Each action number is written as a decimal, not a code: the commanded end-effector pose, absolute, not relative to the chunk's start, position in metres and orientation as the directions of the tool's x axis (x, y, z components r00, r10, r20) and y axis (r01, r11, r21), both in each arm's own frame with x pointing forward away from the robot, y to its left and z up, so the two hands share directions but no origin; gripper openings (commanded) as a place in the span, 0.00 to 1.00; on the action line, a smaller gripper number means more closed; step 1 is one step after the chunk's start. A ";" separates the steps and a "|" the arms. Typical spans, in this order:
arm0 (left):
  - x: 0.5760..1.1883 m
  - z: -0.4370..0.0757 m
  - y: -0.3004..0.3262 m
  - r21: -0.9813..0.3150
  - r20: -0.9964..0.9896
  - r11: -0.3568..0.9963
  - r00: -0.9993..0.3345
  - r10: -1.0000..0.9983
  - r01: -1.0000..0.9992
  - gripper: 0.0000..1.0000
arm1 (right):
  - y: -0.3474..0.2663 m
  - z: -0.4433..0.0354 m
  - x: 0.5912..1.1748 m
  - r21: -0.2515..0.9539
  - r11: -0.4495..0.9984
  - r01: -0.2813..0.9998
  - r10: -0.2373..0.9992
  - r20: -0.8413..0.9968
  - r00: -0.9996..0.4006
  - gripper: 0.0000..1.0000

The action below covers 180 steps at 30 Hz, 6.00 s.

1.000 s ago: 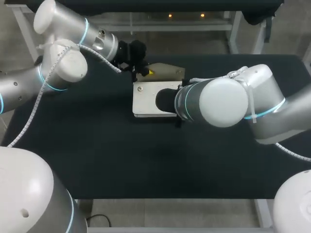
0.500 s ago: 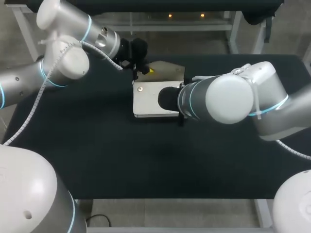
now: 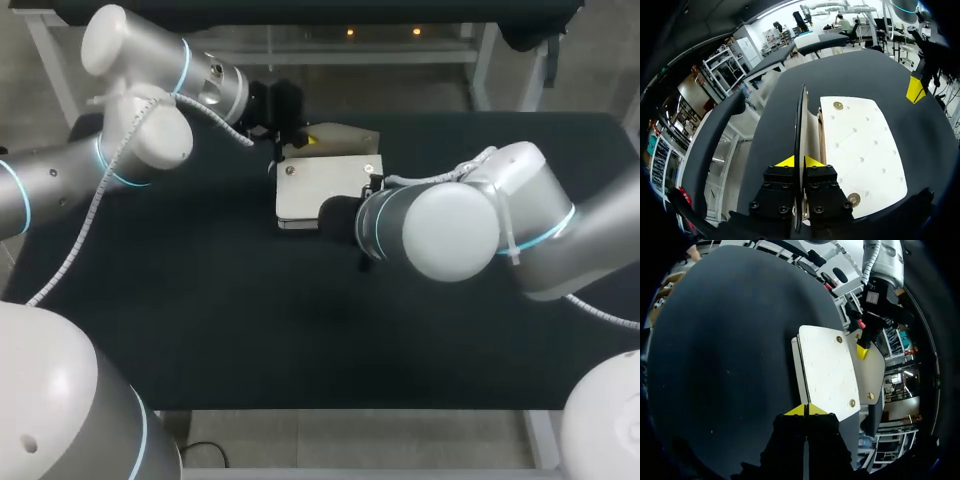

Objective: Pick up the bag, open it, inspect its contents, close it, and place it on the opposite side

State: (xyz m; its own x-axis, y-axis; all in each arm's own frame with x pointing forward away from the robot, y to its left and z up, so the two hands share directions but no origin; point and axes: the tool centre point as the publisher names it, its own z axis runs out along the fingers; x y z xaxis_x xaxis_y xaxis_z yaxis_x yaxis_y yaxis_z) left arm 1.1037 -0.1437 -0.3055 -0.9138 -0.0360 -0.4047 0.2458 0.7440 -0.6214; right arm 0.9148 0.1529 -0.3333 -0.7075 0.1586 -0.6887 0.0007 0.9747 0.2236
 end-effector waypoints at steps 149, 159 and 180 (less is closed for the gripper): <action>1.025 -0.350 -0.125 -0.505 -0.624 0.701 -0.774 0.107 0.504 0.18 | 0.148 -0.376 0.953 0.187 0.981 0.050 0.176 -0.753 -0.634 0.00; 1.045 -0.349 -0.125 -0.513 -0.551 0.697 -0.815 0.181 0.501 0.00 | 0.148 -0.376 0.953 0.187 0.981 0.050 0.176 -0.753 -0.634 0.00; 1.016 -0.361 -0.123 -0.485 -0.524 0.699 -0.815 0.248 0.525 0.00 | 0.148 -0.376 0.953 0.187 0.981 0.050 0.176 -0.753 -0.634 0.00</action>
State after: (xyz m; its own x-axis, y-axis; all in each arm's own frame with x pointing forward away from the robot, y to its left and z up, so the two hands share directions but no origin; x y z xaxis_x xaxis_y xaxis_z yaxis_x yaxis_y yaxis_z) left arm 1.0206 -0.1247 -0.3570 -0.8087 0.2726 -0.5212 0.5426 0.6878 -0.4822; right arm 0.9539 0.1499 -0.3707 -0.6477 0.1743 -0.7417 0.0746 0.9833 0.1660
